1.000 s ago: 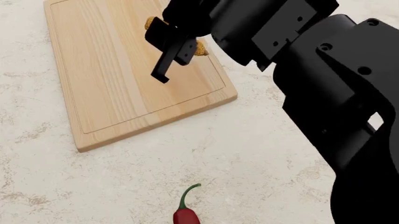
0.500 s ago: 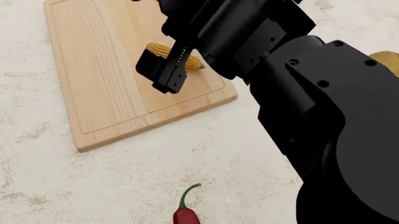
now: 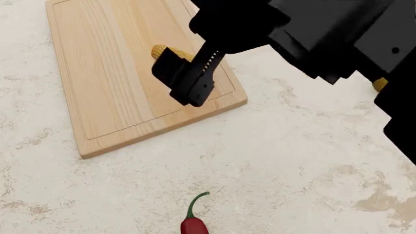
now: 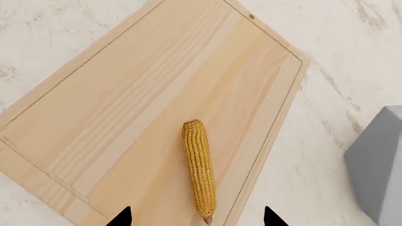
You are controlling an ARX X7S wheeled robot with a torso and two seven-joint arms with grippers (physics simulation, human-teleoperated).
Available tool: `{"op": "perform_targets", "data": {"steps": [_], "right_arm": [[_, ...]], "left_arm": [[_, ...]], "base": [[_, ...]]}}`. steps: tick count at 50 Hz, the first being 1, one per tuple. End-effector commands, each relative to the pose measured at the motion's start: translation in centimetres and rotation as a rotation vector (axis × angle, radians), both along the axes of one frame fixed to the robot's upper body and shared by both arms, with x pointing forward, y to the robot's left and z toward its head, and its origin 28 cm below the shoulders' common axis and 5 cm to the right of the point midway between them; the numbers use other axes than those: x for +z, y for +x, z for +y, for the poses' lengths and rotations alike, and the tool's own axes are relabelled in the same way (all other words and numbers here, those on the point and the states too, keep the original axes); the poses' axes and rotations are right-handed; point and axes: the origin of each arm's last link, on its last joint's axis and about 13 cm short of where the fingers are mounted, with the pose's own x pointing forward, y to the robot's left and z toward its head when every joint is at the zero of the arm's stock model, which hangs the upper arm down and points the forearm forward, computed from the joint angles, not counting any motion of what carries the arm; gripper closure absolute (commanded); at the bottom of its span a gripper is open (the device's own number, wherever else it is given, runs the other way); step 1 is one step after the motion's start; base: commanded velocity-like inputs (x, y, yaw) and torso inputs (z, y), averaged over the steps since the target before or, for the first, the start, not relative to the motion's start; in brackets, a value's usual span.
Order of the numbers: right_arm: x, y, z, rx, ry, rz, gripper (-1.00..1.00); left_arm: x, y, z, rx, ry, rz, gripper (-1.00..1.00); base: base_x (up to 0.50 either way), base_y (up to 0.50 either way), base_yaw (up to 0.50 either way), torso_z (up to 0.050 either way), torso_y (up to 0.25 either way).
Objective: Clear the non-vegetable object off the cutting board and place the vegetables onto it.
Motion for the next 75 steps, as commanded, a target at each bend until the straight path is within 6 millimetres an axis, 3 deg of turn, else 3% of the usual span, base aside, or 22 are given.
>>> {"op": "perform_targets", "data": {"steps": [1,10,22,33,39,40,42,62,75], "right_arm": [[1.2,-6.1,-0.5,-0.032,0.025,0.011,-1.0],[1.2,-10.0,-0.4,-0.092,0.114,0.022,-1.0],[-0.3,-14.3,-0.2,-0.207,0.182,0.072,-1.0],[-1.1,-16.7,0.3,-0.284,0.299,0.179,-1.0],[-1.1,-16.7,0.3,-0.284,0.299,0.179,-1.0],[-2.2,-18.3,0.5,-0.323,0.333,0.261,-1.0],[-2.4,-18.7,0.5,-0.317,0.341,0.266,-1.0],[-6.1,-20.4,0.4,-0.402,0.359,0.421,-1.0],[-8.0,-19.3,-0.5,-0.403,0.36,0.423,-1.0]], "left_arm": [[0.8,-0.4,-1.1,-0.059,-0.006,-0.018,-1.0],[0.8,-0.5,-1.1,-0.065,-0.012,-0.019,-1.0],[1.0,-0.6,-1.1,-0.067,-0.02,-0.025,-1.0],[0.9,-0.6,-0.9,-0.068,-0.027,-0.024,-1.0],[0.9,-0.6,-0.9,-0.068,-0.027,-0.024,-1.0],[1.1,-0.6,-0.7,-0.058,-0.018,-0.025,-1.0],[1.2,-0.7,-0.8,-0.059,-0.016,-0.027,-1.0],[1.7,-0.9,-1.2,-0.078,-0.02,-0.036,-1.0],[1.0,-0.8,-1.0,-0.07,-0.025,-0.028,-1.0]], "base": [[0.0,0.0,0.0,0.0,0.0],[0.0,0.0,0.0,0.0,0.0],[0.0,0.0,0.0,0.0,0.0],[0.0,0.0,0.0,0.0,0.0],[0.0,0.0,0.0,0.0,0.0],[0.0,0.0,0.0,0.0,0.0],[0.0,0.0,0.0,0.0,0.0],[0.0,0.0,0.0,0.0,0.0],[0.0,0.0,0.0,0.0,0.0]]}}
